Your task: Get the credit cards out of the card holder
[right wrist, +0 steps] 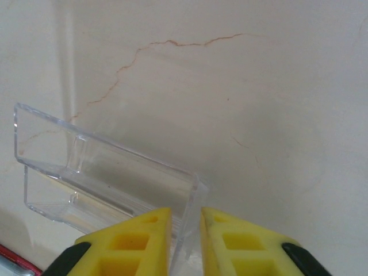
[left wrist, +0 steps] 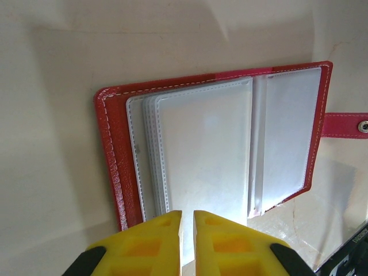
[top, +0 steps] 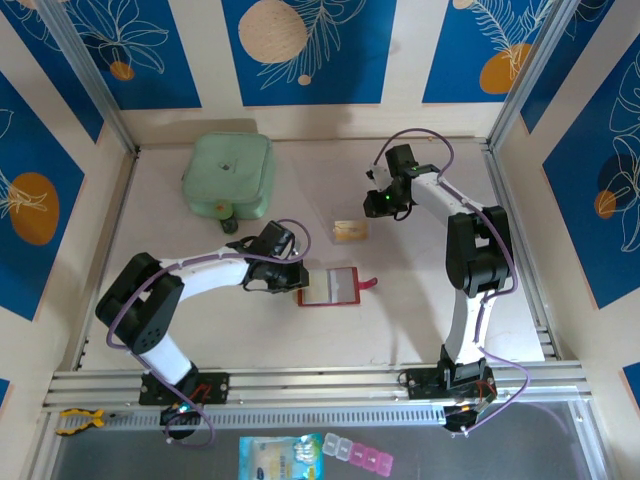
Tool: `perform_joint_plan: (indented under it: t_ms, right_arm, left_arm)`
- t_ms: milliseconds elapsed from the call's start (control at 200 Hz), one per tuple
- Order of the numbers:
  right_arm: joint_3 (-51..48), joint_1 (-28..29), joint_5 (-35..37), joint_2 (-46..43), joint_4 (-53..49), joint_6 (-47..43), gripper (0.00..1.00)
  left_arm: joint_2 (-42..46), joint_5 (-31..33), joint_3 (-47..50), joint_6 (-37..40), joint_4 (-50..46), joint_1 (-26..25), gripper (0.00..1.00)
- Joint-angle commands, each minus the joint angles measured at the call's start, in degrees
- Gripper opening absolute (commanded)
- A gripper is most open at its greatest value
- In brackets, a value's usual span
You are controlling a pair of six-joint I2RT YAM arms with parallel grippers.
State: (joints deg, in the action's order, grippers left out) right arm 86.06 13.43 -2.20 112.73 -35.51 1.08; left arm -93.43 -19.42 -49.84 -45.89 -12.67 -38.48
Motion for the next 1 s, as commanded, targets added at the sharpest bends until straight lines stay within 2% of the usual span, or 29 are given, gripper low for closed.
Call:
perform_joint_plan:
  t_ms: [0, 310, 625, 760, 880, 995]
  right_arm:
    - [0.8, 0.8, 0.3, -2.7, -1.4, 0.6, 0.24]
    - [-7.1, 5.0, -1.1, -12.6, 1.6, 7.9, 0.25]
    - [-15.1, 14.3, -0.4, -17.5, 3.2, 24.6, 0.22]
    - [-17.9, 15.9, -5.2, -17.1, 4.4, 32.1, 0.2]
    - [-21.9, 18.1, -8.9, -17.2, 7.5, 35.2, 0.2]
    - [-25.9, 20.1, -11.6, -17.5, 11.7, 38.4, 0.25]
  left_arm:
    - [1.1, 0.3, 0.7, 1.1, 0.0, 0.4, 0.14]
    - [2.2, 3.2, 0.9, 2.6, -1.8, 0.6, 0.14]
    - [0.5, 2.5, 1.6, 2.1, -0.8, 0.8, 0.1]
    - [0.0, 3.1, 2.2, 2.0, -1.3, 0.7, 0.09]
    - [-0.7, 2.8, 2.4, 2.0, -1.0, 0.7, 0.09]
    - [-1.0, 3.3, 2.5, 2.1, -1.3, 0.8, 0.08]
